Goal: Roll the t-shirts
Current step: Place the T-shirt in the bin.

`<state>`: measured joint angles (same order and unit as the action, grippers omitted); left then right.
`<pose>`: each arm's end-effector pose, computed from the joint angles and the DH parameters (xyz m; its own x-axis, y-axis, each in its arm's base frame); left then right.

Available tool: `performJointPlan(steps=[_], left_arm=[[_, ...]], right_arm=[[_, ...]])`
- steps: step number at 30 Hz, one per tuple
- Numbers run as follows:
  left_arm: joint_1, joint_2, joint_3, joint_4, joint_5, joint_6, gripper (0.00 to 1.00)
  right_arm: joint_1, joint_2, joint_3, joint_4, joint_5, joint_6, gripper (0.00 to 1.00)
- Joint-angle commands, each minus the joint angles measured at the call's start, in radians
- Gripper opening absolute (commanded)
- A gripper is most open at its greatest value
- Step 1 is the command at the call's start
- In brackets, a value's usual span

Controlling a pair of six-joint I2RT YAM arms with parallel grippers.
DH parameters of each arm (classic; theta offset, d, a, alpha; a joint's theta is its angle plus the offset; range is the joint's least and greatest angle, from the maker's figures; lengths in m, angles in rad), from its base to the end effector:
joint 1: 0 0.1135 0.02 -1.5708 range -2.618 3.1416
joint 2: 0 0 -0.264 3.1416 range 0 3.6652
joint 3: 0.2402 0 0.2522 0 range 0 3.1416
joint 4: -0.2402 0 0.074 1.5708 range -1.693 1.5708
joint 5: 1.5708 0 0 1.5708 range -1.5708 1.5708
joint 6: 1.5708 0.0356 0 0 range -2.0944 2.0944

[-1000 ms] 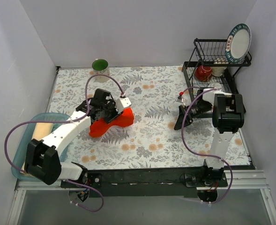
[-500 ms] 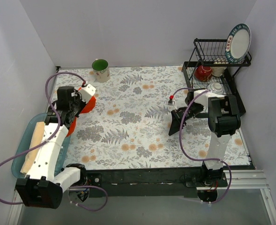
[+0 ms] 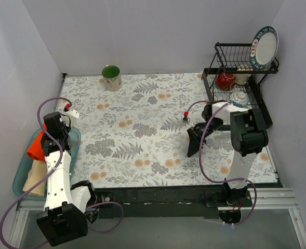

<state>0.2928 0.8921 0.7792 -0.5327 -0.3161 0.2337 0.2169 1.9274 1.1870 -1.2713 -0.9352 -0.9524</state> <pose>0.1793 0.0656 0.2861 -0.6790 0.0252 -0.7337 -0.3647 0.8558 0.3669 0.2798 0.0910 0.1539 -0.6812 -0.6454 -0.3456 -0.5993 0.2204 0.7696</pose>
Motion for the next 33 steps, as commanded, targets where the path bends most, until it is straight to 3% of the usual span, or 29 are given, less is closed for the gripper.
performJointPlan(steps=[1, 24, 33], left_arm=[[0.051, -0.054, -0.083, 0.171, -0.035, 0.111, 0.00], [0.100, -0.124, -0.472, 0.470, -0.023, 0.440, 0.00], [0.101, -0.124, -0.600, 0.357, -0.043, 0.316, 0.00]], right_arm=[[0.012, -0.083, -0.024, -0.033, 0.059, -0.014, 0.99], [0.015, -0.079, -0.047, -0.031, 0.113, 0.000, 0.98], [0.015, -0.059, -0.032, -0.031, 0.118, 0.001, 0.99]])
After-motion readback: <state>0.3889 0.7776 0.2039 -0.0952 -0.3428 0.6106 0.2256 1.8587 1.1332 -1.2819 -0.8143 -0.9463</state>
